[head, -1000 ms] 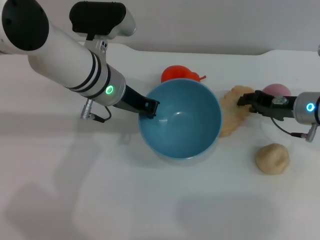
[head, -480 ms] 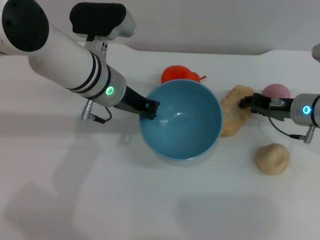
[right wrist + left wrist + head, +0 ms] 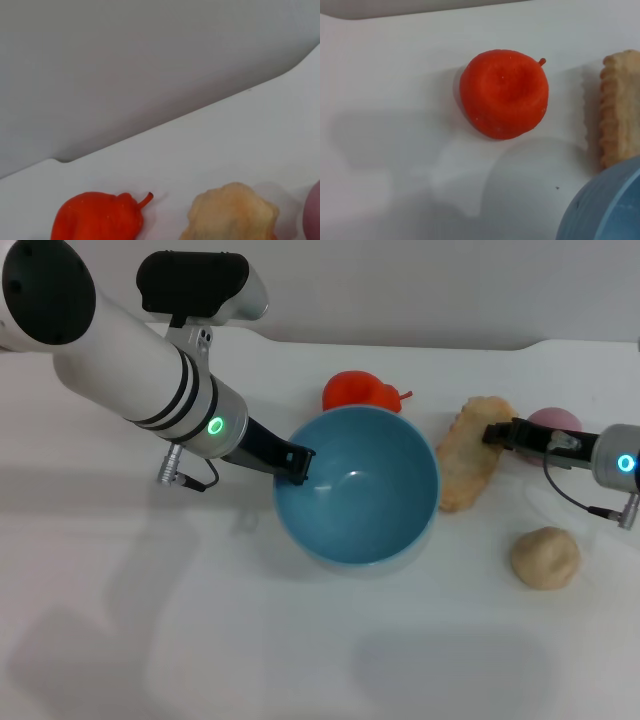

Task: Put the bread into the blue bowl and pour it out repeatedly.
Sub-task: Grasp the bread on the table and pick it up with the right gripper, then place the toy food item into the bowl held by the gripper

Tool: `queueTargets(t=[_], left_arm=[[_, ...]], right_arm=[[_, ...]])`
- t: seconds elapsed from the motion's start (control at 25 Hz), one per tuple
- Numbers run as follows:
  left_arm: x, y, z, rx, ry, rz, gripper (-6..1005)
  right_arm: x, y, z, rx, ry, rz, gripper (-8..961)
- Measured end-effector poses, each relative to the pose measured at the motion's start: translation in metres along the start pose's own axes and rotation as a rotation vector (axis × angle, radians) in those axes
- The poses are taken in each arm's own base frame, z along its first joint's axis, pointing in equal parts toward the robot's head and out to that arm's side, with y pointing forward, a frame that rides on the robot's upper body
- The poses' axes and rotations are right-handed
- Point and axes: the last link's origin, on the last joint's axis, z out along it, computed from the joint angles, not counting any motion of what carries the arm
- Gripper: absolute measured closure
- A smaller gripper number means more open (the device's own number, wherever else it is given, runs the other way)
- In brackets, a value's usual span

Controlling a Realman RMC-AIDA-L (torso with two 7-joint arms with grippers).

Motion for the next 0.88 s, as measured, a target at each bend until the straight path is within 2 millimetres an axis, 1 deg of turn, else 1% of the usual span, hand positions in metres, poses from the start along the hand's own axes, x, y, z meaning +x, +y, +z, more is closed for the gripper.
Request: queueTargets(t=[0.12,0.16,0.2,0.32,0.36,0.4,0.52,0.56,0.6,0.68,0.72,0.76,0.8,0.88], left_arm=[[0.0,-0.002,0.0,0.004,-0.001,-0.004,999],[0.0,-0.002,0.0,0.004,-0.002,-0.007,999],[-0.001,-0.004,0.0,0.005,-0.005,-0.011,999],[-0.003,-0.008,0.001,0.007,-0.02,-0.032,999],[-0.005,-0.01,0.003,0.009,-0.042,-0.047,999],[-0.005,-0.01,0.003,0.009,-0.042,-0.047,999],[-0.007,-0.011,0.005,0.01,-0.061,-0.053,999],[-0.007,-0.011,0.005,0.01,-0.064,-0.053,999],[-0.007,-0.011,0.005,0.01,-0.064,-0.053,999],[-0.006,-0.01,0.006,0.009,-0.069,-0.051,999],[-0.006,-0.009,0.006,0.009,-0.07,-0.05,999],[-0.006,-0.009,0.007,0.009,-0.074,-0.049,999],[-0.006,-0.009,0.008,0.01,-0.079,-0.05,999],[-0.007,-0.009,0.01,0.01,-0.09,-0.052,999]], right_arm=[[0.0,-0.004,-0.007,-0.03,-0.007,-0.001,741],[-0.003,-0.007,-0.015,-0.06,-0.02,-0.003,745],[-0.003,-0.007,-0.015,-0.06,-0.02,-0.003,748],[-0.01,-0.01,-0.031,-0.123,-0.062,-0.035,760],[-0.015,-0.01,-0.042,-0.178,-0.105,-0.059,763],[-0.015,-0.01,-0.042,-0.178,-0.105,-0.059,767],[-0.021,-0.009,-0.056,-0.253,-0.179,-0.087,778],[-0.024,-0.005,-0.063,-0.295,-0.21,-0.113,782],[-0.024,-0.005,-0.063,-0.295,-0.21,-0.113,791],[-0.026,0.002,-0.066,-0.334,-0.223,-0.176,810],[-0.026,0.007,-0.067,-0.357,-0.228,-0.217,819],[-0.027,0.018,-0.067,-0.409,-0.238,-0.292,828],[-0.027,0.018,-0.067,-0.409,-0.238,-0.292,833],[-0.028,0.029,-0.067,-0.459,-0.243,-0.339,844]])
